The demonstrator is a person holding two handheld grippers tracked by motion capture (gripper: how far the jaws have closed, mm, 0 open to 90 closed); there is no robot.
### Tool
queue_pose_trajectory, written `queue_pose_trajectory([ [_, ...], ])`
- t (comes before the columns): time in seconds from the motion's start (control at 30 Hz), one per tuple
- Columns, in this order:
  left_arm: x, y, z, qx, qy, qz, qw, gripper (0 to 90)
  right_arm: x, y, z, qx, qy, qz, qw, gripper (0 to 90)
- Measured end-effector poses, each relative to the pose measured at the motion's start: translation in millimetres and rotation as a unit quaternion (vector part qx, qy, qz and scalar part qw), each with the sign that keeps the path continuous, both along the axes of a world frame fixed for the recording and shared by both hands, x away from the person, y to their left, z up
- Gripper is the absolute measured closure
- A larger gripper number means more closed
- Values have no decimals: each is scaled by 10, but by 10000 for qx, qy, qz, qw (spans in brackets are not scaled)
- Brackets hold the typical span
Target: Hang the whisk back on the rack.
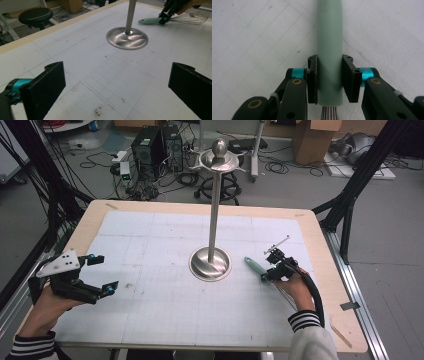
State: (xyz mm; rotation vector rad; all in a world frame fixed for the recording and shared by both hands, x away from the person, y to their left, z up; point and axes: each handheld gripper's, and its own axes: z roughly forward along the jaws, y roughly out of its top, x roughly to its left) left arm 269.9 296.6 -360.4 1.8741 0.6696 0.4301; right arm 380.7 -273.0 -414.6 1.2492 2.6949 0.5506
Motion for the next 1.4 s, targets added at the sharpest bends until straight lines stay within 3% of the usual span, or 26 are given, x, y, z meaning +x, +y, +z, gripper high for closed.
queue_pose_trajectory([
  [0.3,2,0,0,4,-3,12,10000,17,-61,-9,134,267,-16,467,9985,696],
  [0.57,-1,-10,-2,-2,6,5,10000,17,-148,-88,372,568,-366,712,9952,697],
  [0.73,1,-6,-3,16,9,17,10000,17,-211,-111,522,798,-538,992,9904,697],
  [1.07,7,-3,-4,35,1,14,10000,17,-313,-216,822,1355,-808,1203,9801,697],
  [1.13,7,-4,-6,32,12,29,10000,17,-328,-240,875,1464,-888,1231,9775,697],
  [1.17,8,-3,-5,37,8,10,10000,17,-343,-271,936,1586,-957,1265,9745,697],
  [1.4,6,-4,-4,38,5,18,10000,17,-386,-316,1073,1740,-1143,1317,9692,697],
])
